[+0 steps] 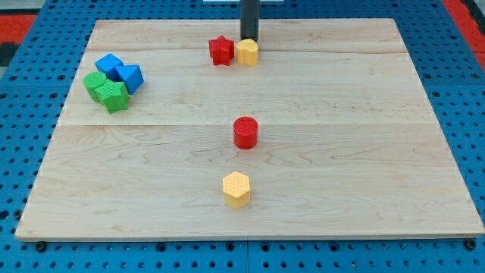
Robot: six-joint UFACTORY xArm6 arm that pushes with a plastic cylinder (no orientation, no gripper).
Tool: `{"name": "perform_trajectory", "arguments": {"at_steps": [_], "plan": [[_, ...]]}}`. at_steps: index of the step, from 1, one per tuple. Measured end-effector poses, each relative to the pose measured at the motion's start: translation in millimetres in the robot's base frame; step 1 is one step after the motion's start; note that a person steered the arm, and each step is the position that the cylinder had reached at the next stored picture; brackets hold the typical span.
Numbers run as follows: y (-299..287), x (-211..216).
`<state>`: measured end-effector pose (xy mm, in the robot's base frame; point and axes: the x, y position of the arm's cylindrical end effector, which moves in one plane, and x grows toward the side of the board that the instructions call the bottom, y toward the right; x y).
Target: Move the red star to the top center of the board
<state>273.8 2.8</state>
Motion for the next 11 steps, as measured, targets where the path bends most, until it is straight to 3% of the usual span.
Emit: {"name": "perform_trajectory", "arguments": {"at_steps": [1, 3, 4, 6, 8, 9, 10, 11], "plan": [[8.1, 39.8], [-12.7, 25.5], [-77.3, 27.1], [-137.3, -0.7], [-26.4, -18.4], [-81.3, -19.6], [-189.2, -11.4], [-216.2, 46.3]]}}
